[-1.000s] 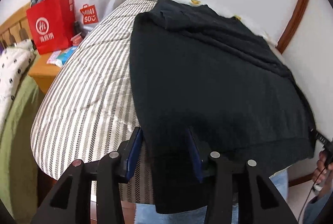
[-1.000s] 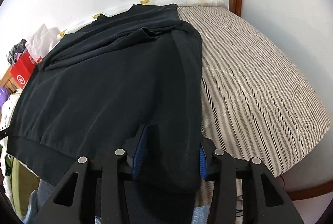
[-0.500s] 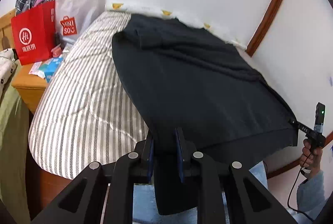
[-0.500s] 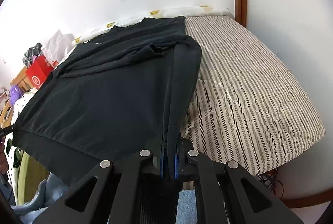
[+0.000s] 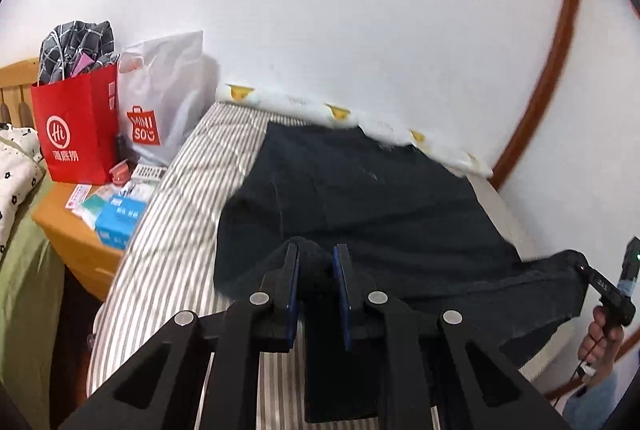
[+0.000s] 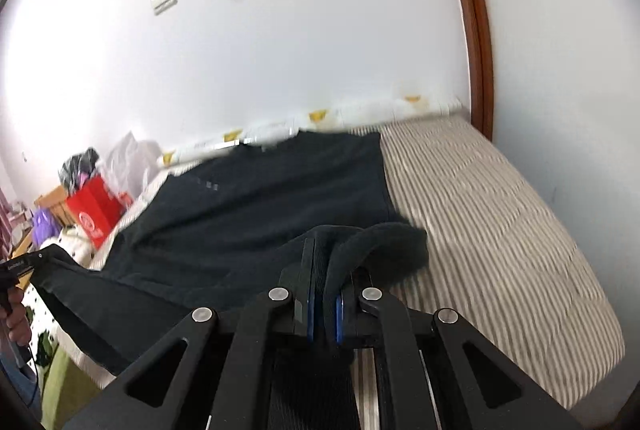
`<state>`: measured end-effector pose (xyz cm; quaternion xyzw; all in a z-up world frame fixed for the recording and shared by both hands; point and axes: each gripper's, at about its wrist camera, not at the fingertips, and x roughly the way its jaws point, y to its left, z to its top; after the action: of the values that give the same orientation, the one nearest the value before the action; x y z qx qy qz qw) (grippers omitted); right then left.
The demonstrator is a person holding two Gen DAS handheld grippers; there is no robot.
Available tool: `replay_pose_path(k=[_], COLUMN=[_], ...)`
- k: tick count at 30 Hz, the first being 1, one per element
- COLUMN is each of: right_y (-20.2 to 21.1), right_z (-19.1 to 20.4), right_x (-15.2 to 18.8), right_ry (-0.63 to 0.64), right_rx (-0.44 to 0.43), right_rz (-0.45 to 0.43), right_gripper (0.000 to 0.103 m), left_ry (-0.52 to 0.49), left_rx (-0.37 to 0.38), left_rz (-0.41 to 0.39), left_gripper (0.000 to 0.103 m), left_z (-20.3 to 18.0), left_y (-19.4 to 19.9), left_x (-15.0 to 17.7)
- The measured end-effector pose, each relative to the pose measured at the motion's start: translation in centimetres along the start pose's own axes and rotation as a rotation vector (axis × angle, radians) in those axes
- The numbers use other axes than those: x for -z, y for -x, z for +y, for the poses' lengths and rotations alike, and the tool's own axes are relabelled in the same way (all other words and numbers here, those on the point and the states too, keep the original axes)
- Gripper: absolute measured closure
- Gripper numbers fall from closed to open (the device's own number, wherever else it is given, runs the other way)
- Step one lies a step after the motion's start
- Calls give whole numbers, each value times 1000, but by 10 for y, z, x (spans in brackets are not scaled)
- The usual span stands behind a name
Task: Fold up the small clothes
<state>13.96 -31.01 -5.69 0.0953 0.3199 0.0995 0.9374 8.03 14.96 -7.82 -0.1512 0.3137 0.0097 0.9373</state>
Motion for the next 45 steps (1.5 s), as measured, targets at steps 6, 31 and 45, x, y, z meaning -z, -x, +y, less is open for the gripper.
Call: replay_pose_path(k=[6,31,45], right_y=[-44,-256,-231], right_z=[5,-21,-31], right_x=[-50,-101,-82], right_ry=[-11,-111,-90], right_rx=[18,65,116], right_rz=[-19,182,285], right_gripper=[96,96,52], left_ry=[10,36,6], left_rx=[-38,-167,-133], left_rz=[-38,87,156], left_gripper=[88,88,68], left_z=[-3,13,15], left_y=[-42,-226,-201], left_x=[-40,-95,-75])
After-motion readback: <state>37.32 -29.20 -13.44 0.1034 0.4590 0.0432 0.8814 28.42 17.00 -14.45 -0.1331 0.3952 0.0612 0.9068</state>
